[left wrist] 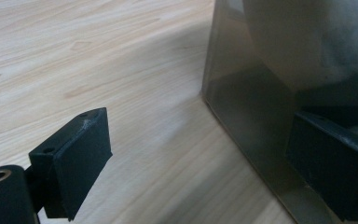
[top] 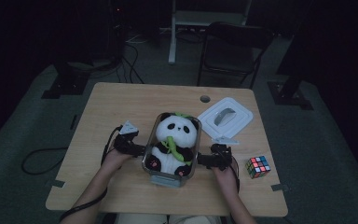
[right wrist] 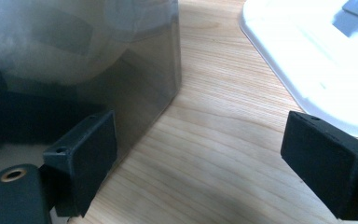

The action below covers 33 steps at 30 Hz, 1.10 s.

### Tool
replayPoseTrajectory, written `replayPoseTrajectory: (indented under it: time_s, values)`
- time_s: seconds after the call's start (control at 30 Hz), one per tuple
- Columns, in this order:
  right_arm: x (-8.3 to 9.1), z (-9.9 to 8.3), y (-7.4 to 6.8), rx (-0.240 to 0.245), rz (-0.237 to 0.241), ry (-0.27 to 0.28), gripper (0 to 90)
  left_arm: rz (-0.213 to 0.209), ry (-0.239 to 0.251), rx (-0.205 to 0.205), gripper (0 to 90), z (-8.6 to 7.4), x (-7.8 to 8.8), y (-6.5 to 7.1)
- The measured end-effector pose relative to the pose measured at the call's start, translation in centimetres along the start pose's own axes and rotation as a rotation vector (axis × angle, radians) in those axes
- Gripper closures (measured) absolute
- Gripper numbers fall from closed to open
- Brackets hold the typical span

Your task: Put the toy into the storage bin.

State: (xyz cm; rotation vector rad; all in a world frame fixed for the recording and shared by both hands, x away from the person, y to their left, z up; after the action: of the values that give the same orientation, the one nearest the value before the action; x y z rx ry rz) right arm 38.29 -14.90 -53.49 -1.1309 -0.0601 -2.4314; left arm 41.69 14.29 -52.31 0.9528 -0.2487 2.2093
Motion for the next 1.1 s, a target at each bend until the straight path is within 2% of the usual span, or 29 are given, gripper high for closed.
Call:
replayPoseTrajectory:
  time_s: [0.1,0.2,0.27,0.47,0.53,0.6,0.63,0.67,0.7,0.73,0.77,0.87,0.9,0.93,1.03,1.07,1.1]
  values:
    - [0.2,0.2,0.5,0.001,0.013,-0.002,13.5,-0.022,-0.012,-0.004,8.0,-0.1,-0.1,0.8]
    - [0.2,0.7,1.1,0.009,-0.004,0.006,13.4,-0.025,-0.02,-0.016,8.0,-0.1,-0.1,1.1]
    - [0.2,1.1,1.2,-0.006,0.001,0.019,14.2,-0.027,-0.021,-0.016,8.0,-0.1,0.0,1.1]
    - [0.1,1.5,1.5,-0.005,-0.003,0.007,12.8,-0.017,-0.026,-0.017,8.0,0.3,0.5,0.9]
    - [1.2,2.2,2.0,0.0,-0.03,0.033,12.8,-0.009,-0.021,-0.016,8.0,0.8,1.0,0.6]
    - [2.3,2.9,2.3,-0.011,-0.035,0.065,12.8,0.002,-0.001,-0.013,8.0,2.2,2.2,0.1]
    - [2.3,2.9,2.3,-0.011,-0.035,0.065,12.8,0.002,-0.001,-0.013,8.0,2.2,2.2,0.1]
    - [3.4,3.7,2.6,-0.025,-0.032,0.103,13.0,0.011,0.025,-0.013,8.1,3.4,3.1,-0.2]
    - [3.9,4.1,2.6,-0.03,-0.022,0.118,13.0,0.011,0.025,-0.013,8.1,3.4,3.1,-0.2]
    - [3.9,4.1,2.6,-0.03,-0.022,0.118,13.0,0.017,0.039,-0.014,8.1,4.0,3.6,-0.3]
    - [4.8,4.9,2.2,-0.019,-0.014,0.142,13.0,0.024,0.059,-0.018,8.1,4.8,4.2,-0.3]
    - [5.3,5.9,1.4,0.0,0.008,0.159,13.5,0.031,0.095,-0.031,8.1,7.2,5.2,0.1]
    - [5.3,5.9,1.4,0.0,0.008,0.159,13.5,0.031,0.095,-0.031,8.1,7.2,5.2,0.1]
    - [5.4,6.8,0.8,0.011,0.007,0.168,13.2,0.017,0.101,-0.039,8.1,8.3,5.3,0.7]
    - [5.3,7.3,0.3,0.014,0.029,0.162,13.2,0.015,0.105,-0.059,8.0,9.2,5.2,1.4]
    - [5.3,8.0,-0.6,0.027,0.042,0.164,13.2,0.006,0.096,-0.082,8.1,9.8,4.8,2.1]
    - [5.3,8.2,-0.9,0.03,0.053,0.163,13.2,0.006,0.096,-0.082,8.1,9.8,4.8,2.1]
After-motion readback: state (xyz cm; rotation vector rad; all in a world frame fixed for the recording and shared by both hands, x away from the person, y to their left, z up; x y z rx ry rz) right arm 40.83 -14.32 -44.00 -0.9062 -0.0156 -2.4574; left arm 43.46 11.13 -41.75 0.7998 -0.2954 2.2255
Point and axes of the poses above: each handheld gripper's, and its own axes: x roughly backward along the jaws, z roughly out of its top, y roughly to its right, the point moved 6 cm from there along -x, roughly forward along the jaws, and after that the axes turned 8 degrees about -y, right-handed, at the moved point
